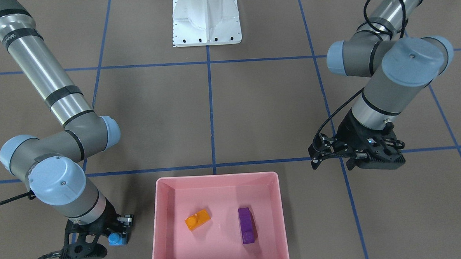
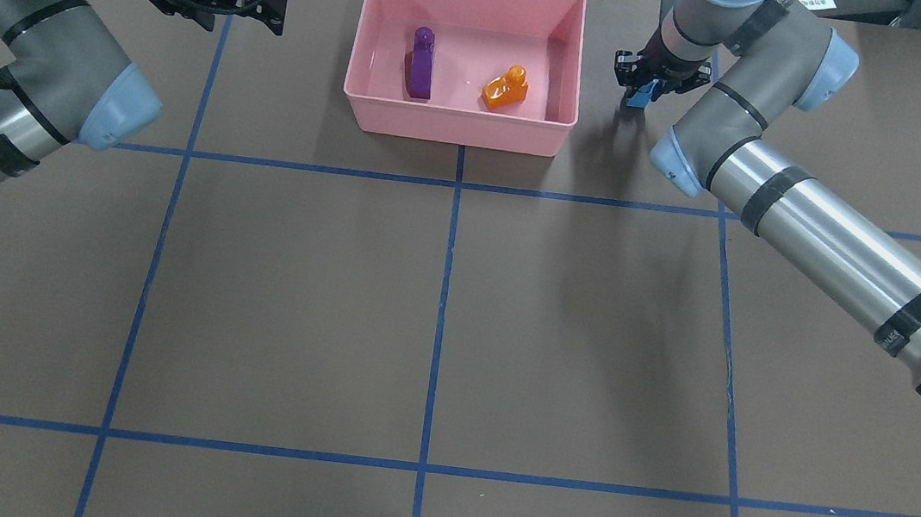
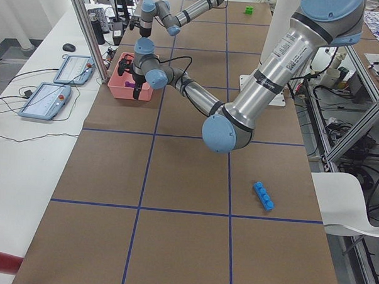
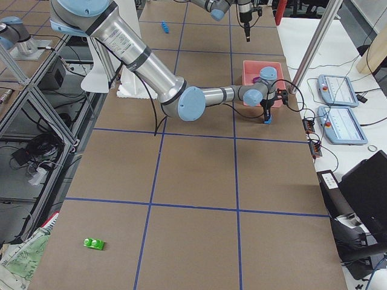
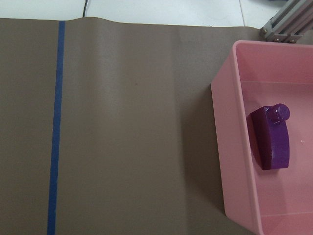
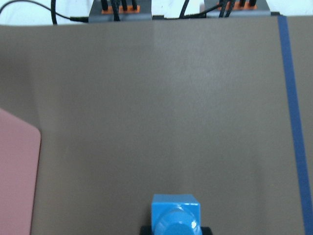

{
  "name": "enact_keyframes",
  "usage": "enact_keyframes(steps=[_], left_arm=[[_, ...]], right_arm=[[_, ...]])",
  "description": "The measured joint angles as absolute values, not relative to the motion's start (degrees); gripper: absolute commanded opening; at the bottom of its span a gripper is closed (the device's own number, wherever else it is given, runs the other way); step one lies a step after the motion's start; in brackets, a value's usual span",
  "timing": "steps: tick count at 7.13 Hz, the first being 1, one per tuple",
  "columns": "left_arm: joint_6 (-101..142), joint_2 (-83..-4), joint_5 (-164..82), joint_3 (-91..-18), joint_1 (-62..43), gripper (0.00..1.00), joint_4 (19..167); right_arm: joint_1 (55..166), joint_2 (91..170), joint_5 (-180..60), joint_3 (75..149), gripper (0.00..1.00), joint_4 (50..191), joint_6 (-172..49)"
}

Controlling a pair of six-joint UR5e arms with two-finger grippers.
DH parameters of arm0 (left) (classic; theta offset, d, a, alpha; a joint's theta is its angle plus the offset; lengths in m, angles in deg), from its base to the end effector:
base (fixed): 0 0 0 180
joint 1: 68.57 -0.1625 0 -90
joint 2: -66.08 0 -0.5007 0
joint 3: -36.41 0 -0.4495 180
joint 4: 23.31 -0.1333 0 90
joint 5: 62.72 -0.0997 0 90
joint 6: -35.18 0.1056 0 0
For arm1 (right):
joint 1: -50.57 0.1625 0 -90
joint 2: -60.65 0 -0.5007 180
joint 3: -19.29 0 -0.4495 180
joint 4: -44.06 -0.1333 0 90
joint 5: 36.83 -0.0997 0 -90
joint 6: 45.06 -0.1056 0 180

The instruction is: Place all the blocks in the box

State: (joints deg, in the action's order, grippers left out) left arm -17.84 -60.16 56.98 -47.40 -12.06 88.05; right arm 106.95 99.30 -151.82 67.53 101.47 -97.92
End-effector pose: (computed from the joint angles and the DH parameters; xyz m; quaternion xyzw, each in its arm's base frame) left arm 0.3844 -0.7277 0.3205 0.1471 0.4555 -0.0382 0.8772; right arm -0.4645 -0.8589 0.4043 0.1176 -0.3877 0.0755 0.9111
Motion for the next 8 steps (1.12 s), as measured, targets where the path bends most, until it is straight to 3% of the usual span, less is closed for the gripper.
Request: enact_keyframes(steps=[4,5,6,8], left_arm=[[-17.8,-59.8,56.9,-47.4,-12.3,1.0,88.1],[-17.8,-59.7,56.8,-47.4,-12.3,1.0,88.2],[-17.8,-59.6,56.8,-47.3,-12.3,1.0,88.3],[-17.8,-59.5,56.8,-47.3,-12.3,1.0,88.4]], right_arm=[[110.3,92.2,-155.6,70.4,0.0,104.1,-112.6],[108.5,90.1,-154.2,70.2,0.12,105.0,-116.0],[106.3,88.6,-151.9,70.2,0.95,105.3,-118.3],[103.2,87.7,-148.4,70.1,0.98,105.7,-119.6]])
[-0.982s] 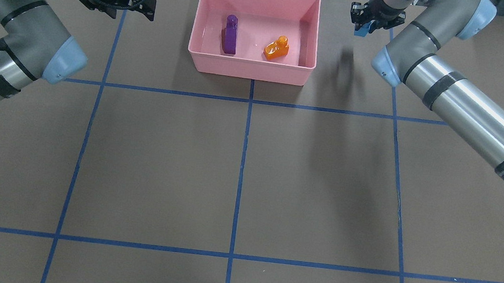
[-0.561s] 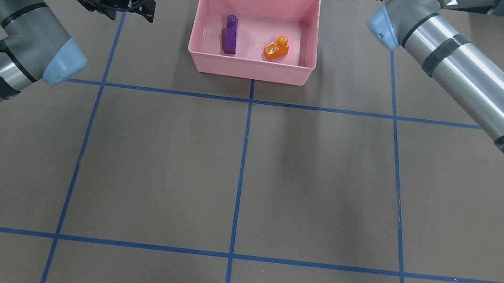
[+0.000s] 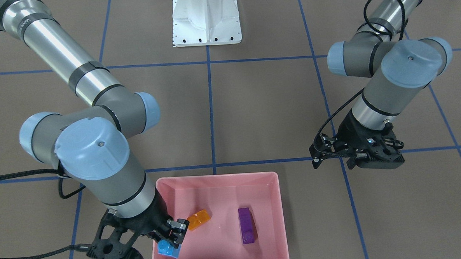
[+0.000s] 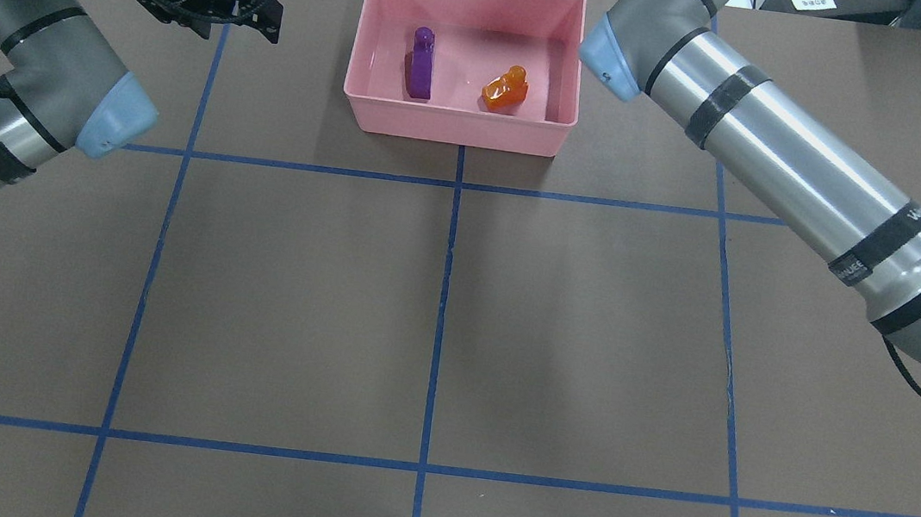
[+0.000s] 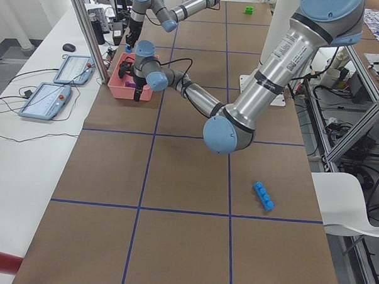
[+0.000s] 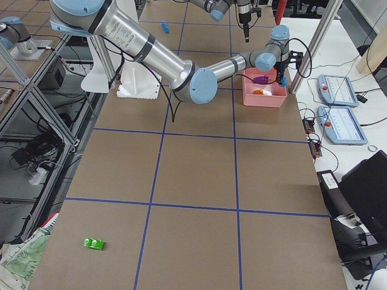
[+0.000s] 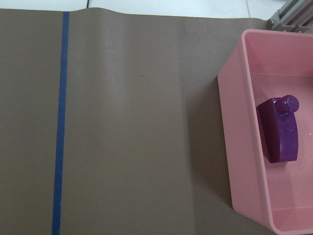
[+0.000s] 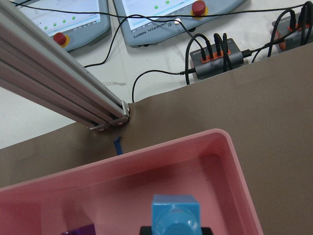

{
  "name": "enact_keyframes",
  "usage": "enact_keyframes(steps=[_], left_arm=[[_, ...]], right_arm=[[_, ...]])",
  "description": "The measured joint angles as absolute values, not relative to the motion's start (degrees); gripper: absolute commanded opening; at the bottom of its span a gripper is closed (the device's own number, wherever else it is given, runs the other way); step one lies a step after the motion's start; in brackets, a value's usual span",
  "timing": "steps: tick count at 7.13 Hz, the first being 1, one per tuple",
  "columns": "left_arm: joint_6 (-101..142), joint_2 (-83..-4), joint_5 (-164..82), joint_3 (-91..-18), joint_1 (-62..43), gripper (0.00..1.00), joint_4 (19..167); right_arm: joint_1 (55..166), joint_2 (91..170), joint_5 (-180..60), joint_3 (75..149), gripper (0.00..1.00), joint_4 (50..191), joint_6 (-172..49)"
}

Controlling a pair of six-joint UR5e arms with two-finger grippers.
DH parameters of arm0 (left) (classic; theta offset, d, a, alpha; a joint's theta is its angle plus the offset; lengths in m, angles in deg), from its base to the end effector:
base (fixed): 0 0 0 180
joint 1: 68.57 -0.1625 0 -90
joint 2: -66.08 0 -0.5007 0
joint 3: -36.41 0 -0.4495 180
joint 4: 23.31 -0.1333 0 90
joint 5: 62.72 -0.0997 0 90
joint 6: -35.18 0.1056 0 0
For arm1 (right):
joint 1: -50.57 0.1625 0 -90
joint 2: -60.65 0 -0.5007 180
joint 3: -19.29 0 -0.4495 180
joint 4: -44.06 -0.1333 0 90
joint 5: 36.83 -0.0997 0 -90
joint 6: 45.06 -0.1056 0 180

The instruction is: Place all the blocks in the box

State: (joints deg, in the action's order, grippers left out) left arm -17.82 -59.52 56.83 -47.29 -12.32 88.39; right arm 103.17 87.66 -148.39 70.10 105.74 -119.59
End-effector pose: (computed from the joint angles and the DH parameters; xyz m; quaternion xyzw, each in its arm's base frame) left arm 0.3867 -0.7249 0.3300 0.1445 0.4532 -0.0377 0.8788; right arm -0.5299 -0.8487 0.1901 0.1023 -0.4517 0.2031 0.8627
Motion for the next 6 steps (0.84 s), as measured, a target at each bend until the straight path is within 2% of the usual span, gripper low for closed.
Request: enact_keyframes(steps=[3,6], left_arm=[[-17.8,-57.7,57.1,-48.9,-12.2,1.0,88.3],[-17.6,-40.2,57.6,-64.2,-12.3,1.0,87.7]], right_arm=[[103.0,87.6,-148.0,72.9,0.99,115.0,-113.1],[104.5,89.8,-150.1,84.6,0.99,133.4,-100.8]])
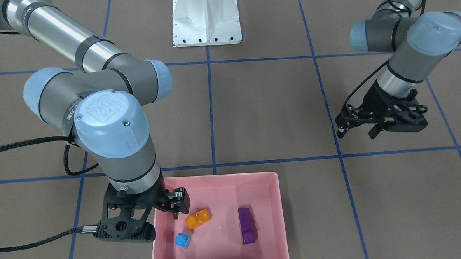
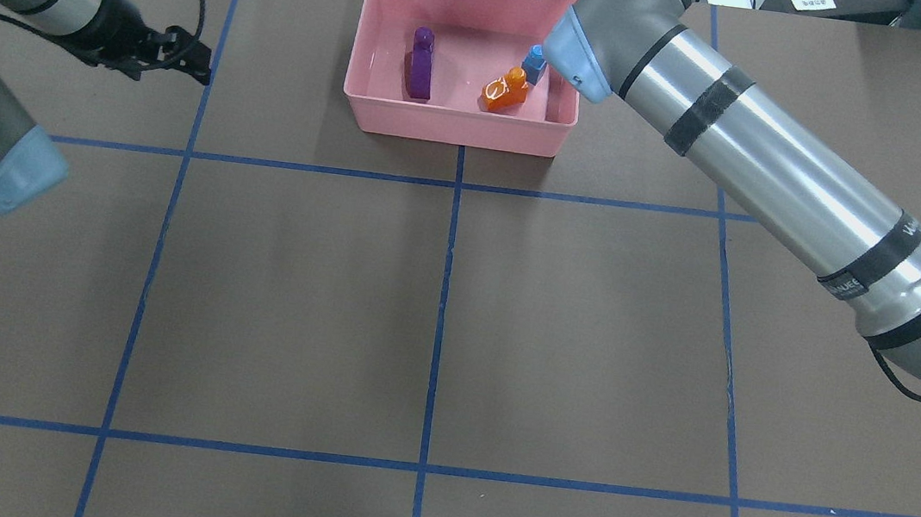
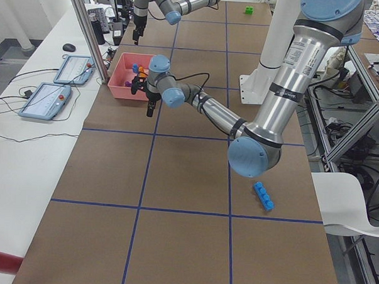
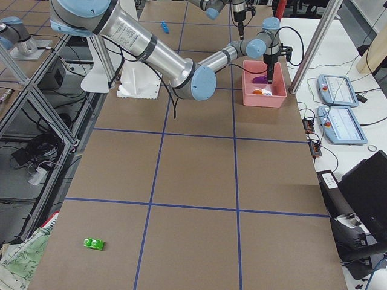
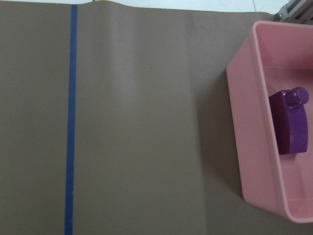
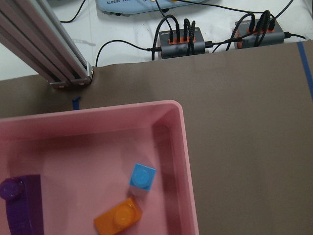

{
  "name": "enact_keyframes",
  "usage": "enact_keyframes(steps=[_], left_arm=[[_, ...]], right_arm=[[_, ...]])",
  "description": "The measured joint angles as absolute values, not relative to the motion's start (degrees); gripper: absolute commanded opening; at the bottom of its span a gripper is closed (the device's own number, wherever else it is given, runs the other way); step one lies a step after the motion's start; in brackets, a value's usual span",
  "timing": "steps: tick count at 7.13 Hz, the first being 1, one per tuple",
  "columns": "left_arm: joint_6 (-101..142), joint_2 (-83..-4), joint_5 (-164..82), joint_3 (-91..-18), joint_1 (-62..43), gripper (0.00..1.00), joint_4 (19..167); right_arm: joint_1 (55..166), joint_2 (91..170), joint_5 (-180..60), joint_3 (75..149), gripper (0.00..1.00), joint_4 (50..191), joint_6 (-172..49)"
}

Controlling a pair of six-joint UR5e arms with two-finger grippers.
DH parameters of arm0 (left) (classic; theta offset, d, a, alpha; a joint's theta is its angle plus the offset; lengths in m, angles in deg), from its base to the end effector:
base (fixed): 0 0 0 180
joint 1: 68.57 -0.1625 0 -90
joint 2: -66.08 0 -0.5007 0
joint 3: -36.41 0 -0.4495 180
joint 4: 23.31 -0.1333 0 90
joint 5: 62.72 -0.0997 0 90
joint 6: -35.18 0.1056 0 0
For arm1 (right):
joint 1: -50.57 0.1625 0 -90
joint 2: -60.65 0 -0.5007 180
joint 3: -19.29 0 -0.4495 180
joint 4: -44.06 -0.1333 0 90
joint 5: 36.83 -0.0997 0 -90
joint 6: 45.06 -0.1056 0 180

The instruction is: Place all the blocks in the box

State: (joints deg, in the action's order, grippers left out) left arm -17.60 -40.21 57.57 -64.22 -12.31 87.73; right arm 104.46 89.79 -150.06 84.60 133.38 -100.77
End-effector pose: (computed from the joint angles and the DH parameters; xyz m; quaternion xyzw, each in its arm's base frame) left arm 0.3088 -0.6064 0.4266 0.1221 0.4427 -0.0411 0.8874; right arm -0.4789 -0.8119 0.1589 0.0782 -0.3553 0.0955 0.9266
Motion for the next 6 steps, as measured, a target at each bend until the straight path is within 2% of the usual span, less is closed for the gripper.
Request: enact_keyframes(steps=[1,4,6], left_arm=[[-16.7,-34.0,58.5,-69.0,-12.3,1.0,87.7],[0.0,-13.4,60.1,-80.5,-13.6,1.0,88.2],[3.1,-2.3,61.5,-83.7,-16.4,1.0,93.3]], right_arm=[[105.1,93.6,-152.0,90.1,0.99,135.6,-98.4],[107.1,113.9,-155.1,112.4,0.99,136.9,-93.7],[107.6,125.4,-155.3,124.1,0.99,137.7,-92.3]])
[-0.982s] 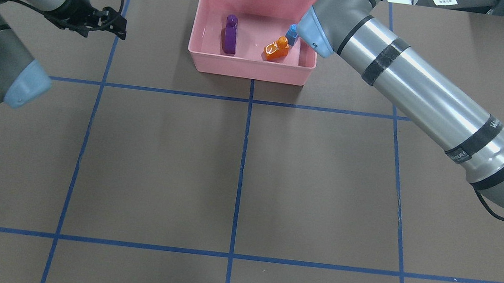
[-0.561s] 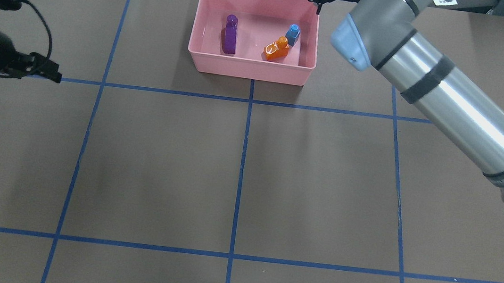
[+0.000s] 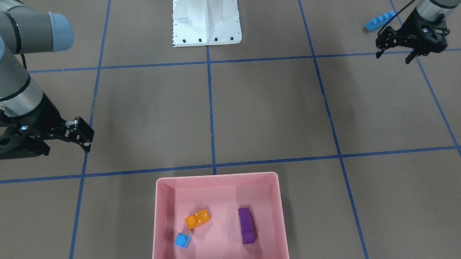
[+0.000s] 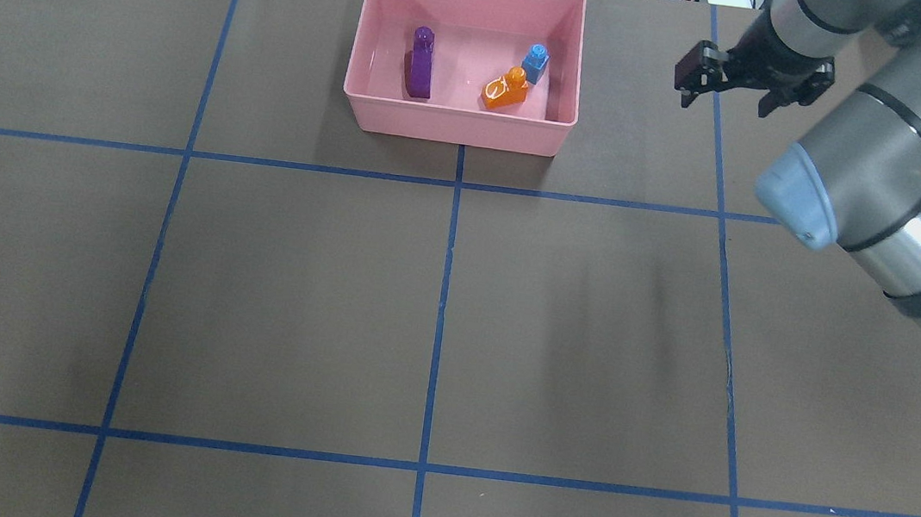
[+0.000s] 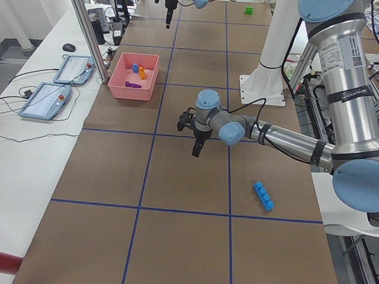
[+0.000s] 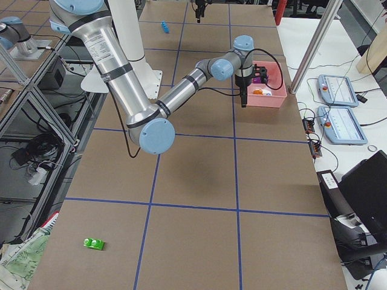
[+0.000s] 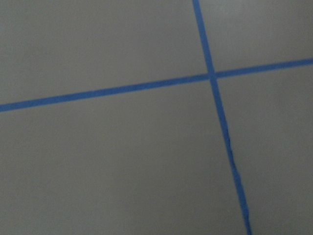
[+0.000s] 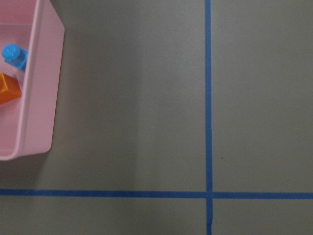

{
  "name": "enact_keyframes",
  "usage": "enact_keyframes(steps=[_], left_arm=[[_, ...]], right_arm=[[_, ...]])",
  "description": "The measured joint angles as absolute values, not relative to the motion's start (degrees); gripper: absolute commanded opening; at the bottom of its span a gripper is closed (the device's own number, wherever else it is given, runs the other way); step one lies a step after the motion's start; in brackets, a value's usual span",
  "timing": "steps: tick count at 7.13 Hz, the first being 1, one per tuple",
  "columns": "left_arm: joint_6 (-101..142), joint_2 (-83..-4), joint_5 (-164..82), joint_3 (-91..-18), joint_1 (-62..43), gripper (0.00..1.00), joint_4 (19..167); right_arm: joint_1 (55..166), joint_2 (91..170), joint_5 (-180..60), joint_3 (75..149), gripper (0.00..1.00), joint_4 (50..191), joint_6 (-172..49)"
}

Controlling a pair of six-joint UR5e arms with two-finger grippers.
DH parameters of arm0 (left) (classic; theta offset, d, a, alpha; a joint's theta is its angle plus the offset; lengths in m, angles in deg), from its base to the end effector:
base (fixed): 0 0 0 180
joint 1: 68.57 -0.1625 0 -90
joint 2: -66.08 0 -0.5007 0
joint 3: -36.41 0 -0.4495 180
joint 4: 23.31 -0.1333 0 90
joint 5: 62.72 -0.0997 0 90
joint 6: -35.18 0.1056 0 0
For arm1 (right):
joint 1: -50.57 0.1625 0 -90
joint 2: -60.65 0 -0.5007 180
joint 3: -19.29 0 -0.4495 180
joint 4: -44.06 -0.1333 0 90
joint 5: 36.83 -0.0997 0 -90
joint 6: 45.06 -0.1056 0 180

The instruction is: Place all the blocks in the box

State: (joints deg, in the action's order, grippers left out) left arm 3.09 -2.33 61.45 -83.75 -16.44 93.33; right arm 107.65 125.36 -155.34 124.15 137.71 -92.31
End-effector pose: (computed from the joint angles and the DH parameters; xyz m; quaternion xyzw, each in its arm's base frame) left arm 0.1823 -0.3549 0.5750 0.0763 0.3952 0.1347 0.9055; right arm -0.3069 -0.6266 0.3407 0.0816 -0.3744 0.0383 0.9229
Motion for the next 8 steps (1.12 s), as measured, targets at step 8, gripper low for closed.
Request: enact_keyframes(steps=[8], left_arm=[[-0.5,17.9,46.1,-83.5,-55.5,1.0,104.2]], right_arm=[[108.4,146.2,-155.4,141.9,0.99,141.5,-82.1]])
